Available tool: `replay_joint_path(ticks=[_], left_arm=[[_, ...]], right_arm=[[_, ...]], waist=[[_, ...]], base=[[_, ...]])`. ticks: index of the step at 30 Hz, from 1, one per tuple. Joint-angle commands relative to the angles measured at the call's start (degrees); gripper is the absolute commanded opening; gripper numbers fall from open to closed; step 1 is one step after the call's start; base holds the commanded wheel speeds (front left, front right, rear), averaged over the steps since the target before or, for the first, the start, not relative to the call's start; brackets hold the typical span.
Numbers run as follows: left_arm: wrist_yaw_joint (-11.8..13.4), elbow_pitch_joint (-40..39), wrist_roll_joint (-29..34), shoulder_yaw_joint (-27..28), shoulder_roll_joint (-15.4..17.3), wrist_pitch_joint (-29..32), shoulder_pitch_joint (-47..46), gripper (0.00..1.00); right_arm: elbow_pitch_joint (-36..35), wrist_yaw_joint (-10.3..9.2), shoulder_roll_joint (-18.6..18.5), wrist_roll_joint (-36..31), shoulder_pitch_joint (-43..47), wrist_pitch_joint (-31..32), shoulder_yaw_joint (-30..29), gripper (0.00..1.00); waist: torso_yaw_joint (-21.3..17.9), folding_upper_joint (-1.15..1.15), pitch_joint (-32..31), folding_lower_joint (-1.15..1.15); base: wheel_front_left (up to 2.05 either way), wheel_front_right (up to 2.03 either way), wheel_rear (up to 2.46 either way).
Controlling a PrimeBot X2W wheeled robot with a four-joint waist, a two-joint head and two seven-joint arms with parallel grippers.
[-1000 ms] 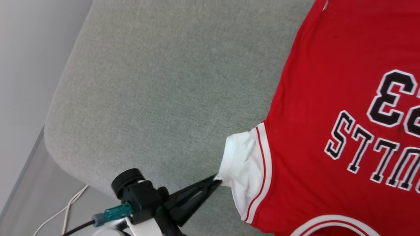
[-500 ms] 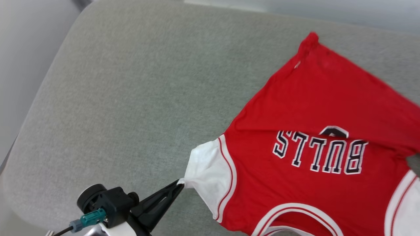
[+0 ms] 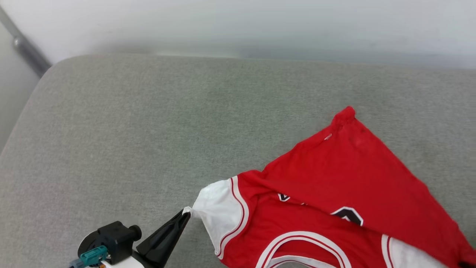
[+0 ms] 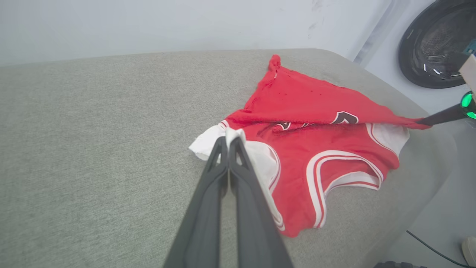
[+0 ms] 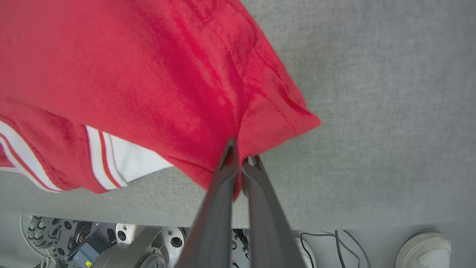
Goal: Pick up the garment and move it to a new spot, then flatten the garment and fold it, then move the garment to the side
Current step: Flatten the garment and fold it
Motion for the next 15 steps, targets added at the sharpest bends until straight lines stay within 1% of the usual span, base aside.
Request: replay_joint_path(ticks=[1,6,7,8,11,15], left_arm=[[0.2,0.6,0.1,0.6,-0.7,-0.5,1.0,0.00],[-0.9,1.8,0.9,1.8,-1.9,-0.8,2.3,0.00],[-1.2,2.0,1.2,2.0,-1.9,-0.8,2.6,0.00],[-1.3,2.0,1.3,2.2,-2.1,-0.8,2.7,0.00],[-1.7,1.8,1.6,2.8,-2.5,-0.9,3.1,0.00],[-2.2,1.0,2.8,2.6,-2.5,-0.9,3.1,0.00]], right_arm=[[-0.4,-0.02,1.2,0.6,2.3,-1.3,-0.2,0.00],[0.3,-0.02,2.6,1.3,5.1,-3.6,0.5,0.00],[0.5,-0.02,2.7,1.3,5.1,-4.2,0.7,0.16],[0.6,-0.02,2.5,1.3,4.9,-4.8,0.9,1.00],[0.3,-0.02,1.8,2.1,3.5,-5.5,2.1,1.00],[-2.8,-0.02,0.1,4.0,0.7,-5.1,4.2,1.00]], waist=[[-1.6,0.00,-1.5,0.01],[-2.4,0.00,-2.0,0.01],[-2.4,0.00,-2.1,0.01],[-2.4,0.00,-2.2,0.01],[-2.3,0.00,-2.3,0.01],[-1.4,0.00,-1.6,0.01]], base=[[0.00,0.00,0.00],[0.00,0.00,0.00],[0.00,0.00,0.00],[0.00,0.00,0.00],[0.00,0.00,0.00],[0.00,0.00,0.00]])
